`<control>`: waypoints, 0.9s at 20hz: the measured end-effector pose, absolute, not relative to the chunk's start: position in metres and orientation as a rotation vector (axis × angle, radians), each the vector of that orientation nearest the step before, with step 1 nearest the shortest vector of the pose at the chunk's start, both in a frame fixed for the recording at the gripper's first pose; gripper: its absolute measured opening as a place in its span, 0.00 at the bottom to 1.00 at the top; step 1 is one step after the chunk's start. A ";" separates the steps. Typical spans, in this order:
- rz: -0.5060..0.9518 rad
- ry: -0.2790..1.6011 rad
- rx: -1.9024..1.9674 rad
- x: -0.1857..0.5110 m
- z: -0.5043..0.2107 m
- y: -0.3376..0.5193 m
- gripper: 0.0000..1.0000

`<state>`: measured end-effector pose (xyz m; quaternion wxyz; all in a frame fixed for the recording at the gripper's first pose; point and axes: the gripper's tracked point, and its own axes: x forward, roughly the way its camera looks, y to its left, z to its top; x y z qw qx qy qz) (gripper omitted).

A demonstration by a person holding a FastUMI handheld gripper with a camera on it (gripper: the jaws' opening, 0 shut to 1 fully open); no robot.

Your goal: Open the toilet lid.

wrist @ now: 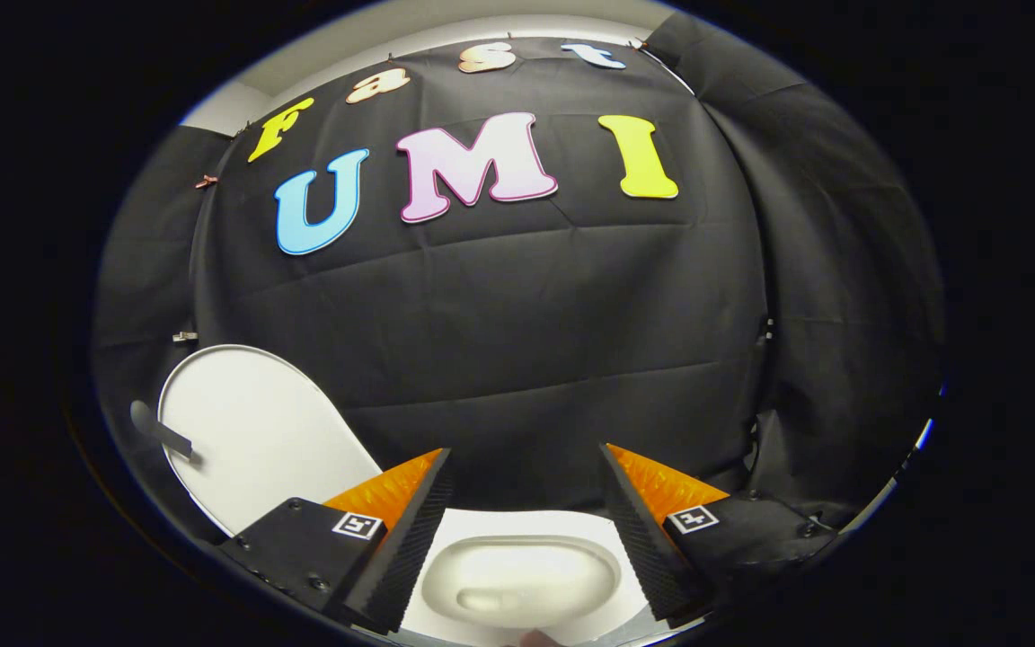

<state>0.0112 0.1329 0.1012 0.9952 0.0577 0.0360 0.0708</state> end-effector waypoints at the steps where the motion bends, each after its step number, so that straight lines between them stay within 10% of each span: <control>1: 0.140 0.075 0.116 0.012 0.101 0.133 0.99; 18: 0.150 0.085 0.113 0.010 0.097 0.137 0.99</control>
